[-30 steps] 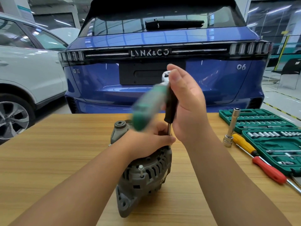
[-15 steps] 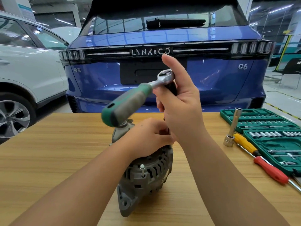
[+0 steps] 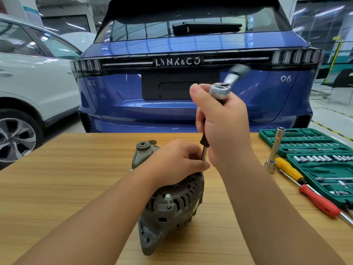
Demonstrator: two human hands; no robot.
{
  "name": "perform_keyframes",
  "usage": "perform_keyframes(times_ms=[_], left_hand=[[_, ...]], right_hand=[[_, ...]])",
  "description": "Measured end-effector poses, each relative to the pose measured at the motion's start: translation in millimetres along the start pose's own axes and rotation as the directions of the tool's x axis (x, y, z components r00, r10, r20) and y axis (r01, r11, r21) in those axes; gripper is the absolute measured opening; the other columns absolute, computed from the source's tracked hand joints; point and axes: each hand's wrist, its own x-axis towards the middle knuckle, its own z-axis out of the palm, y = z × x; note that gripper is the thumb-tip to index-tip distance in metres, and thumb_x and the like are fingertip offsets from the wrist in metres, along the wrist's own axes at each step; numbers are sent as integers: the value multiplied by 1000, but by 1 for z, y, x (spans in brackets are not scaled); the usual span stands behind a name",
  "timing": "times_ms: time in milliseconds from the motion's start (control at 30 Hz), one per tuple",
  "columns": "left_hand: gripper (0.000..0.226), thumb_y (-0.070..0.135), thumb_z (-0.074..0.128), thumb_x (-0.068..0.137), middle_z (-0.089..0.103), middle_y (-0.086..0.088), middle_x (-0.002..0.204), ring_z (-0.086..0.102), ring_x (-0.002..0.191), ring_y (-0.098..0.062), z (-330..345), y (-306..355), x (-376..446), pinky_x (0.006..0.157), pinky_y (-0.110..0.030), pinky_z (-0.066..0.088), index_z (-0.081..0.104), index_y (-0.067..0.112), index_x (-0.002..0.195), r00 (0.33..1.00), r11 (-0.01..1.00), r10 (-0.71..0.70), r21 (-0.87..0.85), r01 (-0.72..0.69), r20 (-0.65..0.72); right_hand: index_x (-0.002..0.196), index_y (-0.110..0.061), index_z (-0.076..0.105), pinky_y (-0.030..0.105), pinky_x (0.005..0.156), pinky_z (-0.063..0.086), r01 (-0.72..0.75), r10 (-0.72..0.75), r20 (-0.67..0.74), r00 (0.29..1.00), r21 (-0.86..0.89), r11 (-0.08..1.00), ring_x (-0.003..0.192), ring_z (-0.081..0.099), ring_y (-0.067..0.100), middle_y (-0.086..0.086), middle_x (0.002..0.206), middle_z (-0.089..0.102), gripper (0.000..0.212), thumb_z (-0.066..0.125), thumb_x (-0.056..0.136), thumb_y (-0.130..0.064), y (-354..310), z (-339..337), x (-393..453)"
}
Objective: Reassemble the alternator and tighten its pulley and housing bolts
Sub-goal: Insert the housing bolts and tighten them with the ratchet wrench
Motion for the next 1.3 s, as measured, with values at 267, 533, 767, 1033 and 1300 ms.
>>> perform_keyframes(times_ms=[267,533,767,1033,1300], left_hand=[[12,39,69,95,74,10,90,67,82,-8,1,0,-2,83,-41,58,74,29,95,999,999,0,-52,-3,-48],[17,22,68,99,72,0,86,60,66,8,1,6,-3,61,-3,41,76,7,100,1000,995,-3,-100,0,-27],[12,45,67,94,73,16,90,67,81,-1,-1,1,-2,80,-32,58,74,35,96,1000,999,-21,-29,21,-6],[15,49,66,94,73,15,87,67,78,0,0,-3,2,79,-36,58,72,35,92,999,999,-39,5,39,-28],[11,48,66,95,71,20,92,64,84,6,1,-3,0,79,-30,56,72,39,97,999,1000,-24,-14,24,-33]], right_hand=[[125,-32,59,20,61,47,187,-199,145,969,94,978,64,49,9,2,89,54,42,64,92,-7,6,7,-3],[127,-24,62,29,57,43,17,-81,244,966,254,967,61,48,18,-1,75,61,41,44,90,-21,8,-2,-2],[92,-17,64,22,49,36,69,-68,-40,997,15,998,54,41,8,-10,64,51,24,75,83,-36,3,4,-4],[118,-25,61,27,64,46,-24,-13,185,983,200,979,64,52,15,0,79,57,33,63,91,-6,6,-5,5],[120,-29,59,26,56,48,68,-99,193,976,161,985,66,47,25,17,91,59,53,41,97,14,7,-3,5]])
